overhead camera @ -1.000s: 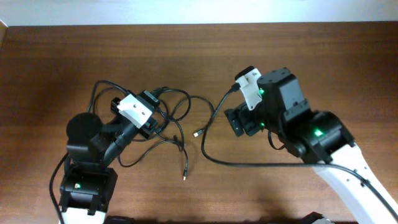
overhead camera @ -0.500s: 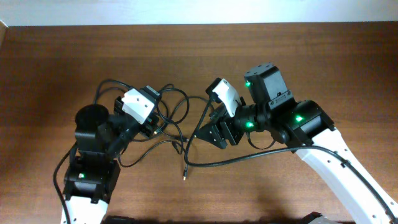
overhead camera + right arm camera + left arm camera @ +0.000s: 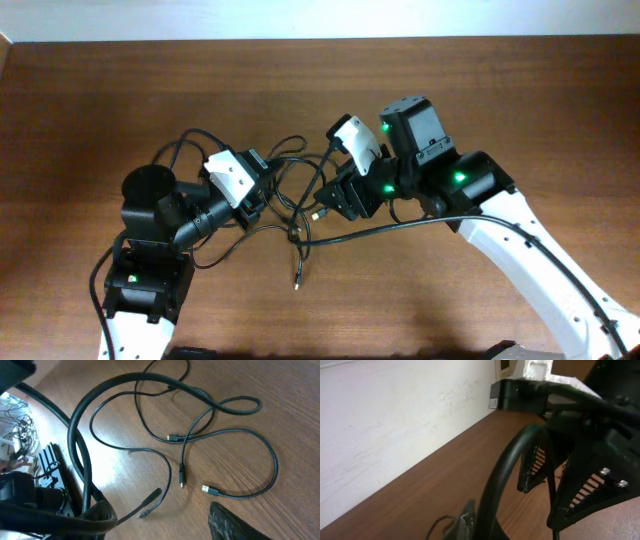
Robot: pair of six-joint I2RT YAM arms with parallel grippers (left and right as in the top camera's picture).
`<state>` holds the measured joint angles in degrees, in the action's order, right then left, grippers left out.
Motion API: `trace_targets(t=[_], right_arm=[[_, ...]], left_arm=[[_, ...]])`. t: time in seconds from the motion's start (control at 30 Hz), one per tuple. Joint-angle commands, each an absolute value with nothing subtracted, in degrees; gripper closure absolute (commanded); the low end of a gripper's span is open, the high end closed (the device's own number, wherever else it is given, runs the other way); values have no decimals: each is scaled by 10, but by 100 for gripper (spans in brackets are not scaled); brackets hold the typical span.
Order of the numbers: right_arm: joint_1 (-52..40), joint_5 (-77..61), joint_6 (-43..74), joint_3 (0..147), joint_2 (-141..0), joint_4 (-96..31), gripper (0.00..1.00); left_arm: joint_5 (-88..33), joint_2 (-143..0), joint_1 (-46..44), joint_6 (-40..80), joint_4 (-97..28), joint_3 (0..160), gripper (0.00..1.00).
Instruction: Untangle cables
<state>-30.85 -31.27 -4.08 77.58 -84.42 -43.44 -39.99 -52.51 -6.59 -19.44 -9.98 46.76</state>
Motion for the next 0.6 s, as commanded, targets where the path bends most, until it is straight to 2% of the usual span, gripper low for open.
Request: trace_targets(t=[0.0, 0.03, 0.1, 0.2, 0.27, 0.33, 0.43, 0.5, 0.57], right_arm=[[-312, -328, -42, 783, -847, -422, 44], [-317, -334, -42, 783, -847, -416, 54], [-334, -334, -42, 783, -847, -404, 94], [-344, -313, -40, 783, -847, -405, 96], [-344, -185, -22, 783, -847, -452, 96], [-344, 11, 10, 783, -847, -523, 96], [-342, 143, 40, 783, -847, -568, 96], [-310, 163, 66, 783, -847, -586, 96], [-255, 162, 99, 783, -844, -599, 96]], left_arm=[[-412, -524, -63, -187, -95, 470, 100], [-412, -524, -63, -187, -95, 470, 100], [-412, -524, -63, -187, -96, 470, 100], [-412, -524, -63, -187, -98, 470, 100], [-411, -524, -63, -187, -98, 470, 100], [-405, -524, -62, -187, -98, 470, 100], [-369, -524, -62, -187, -101, 470, 100], [-314, -524, -62, -187, -101, 470, 100], [-183, -524, -62, -187, -114, 470, 100]])
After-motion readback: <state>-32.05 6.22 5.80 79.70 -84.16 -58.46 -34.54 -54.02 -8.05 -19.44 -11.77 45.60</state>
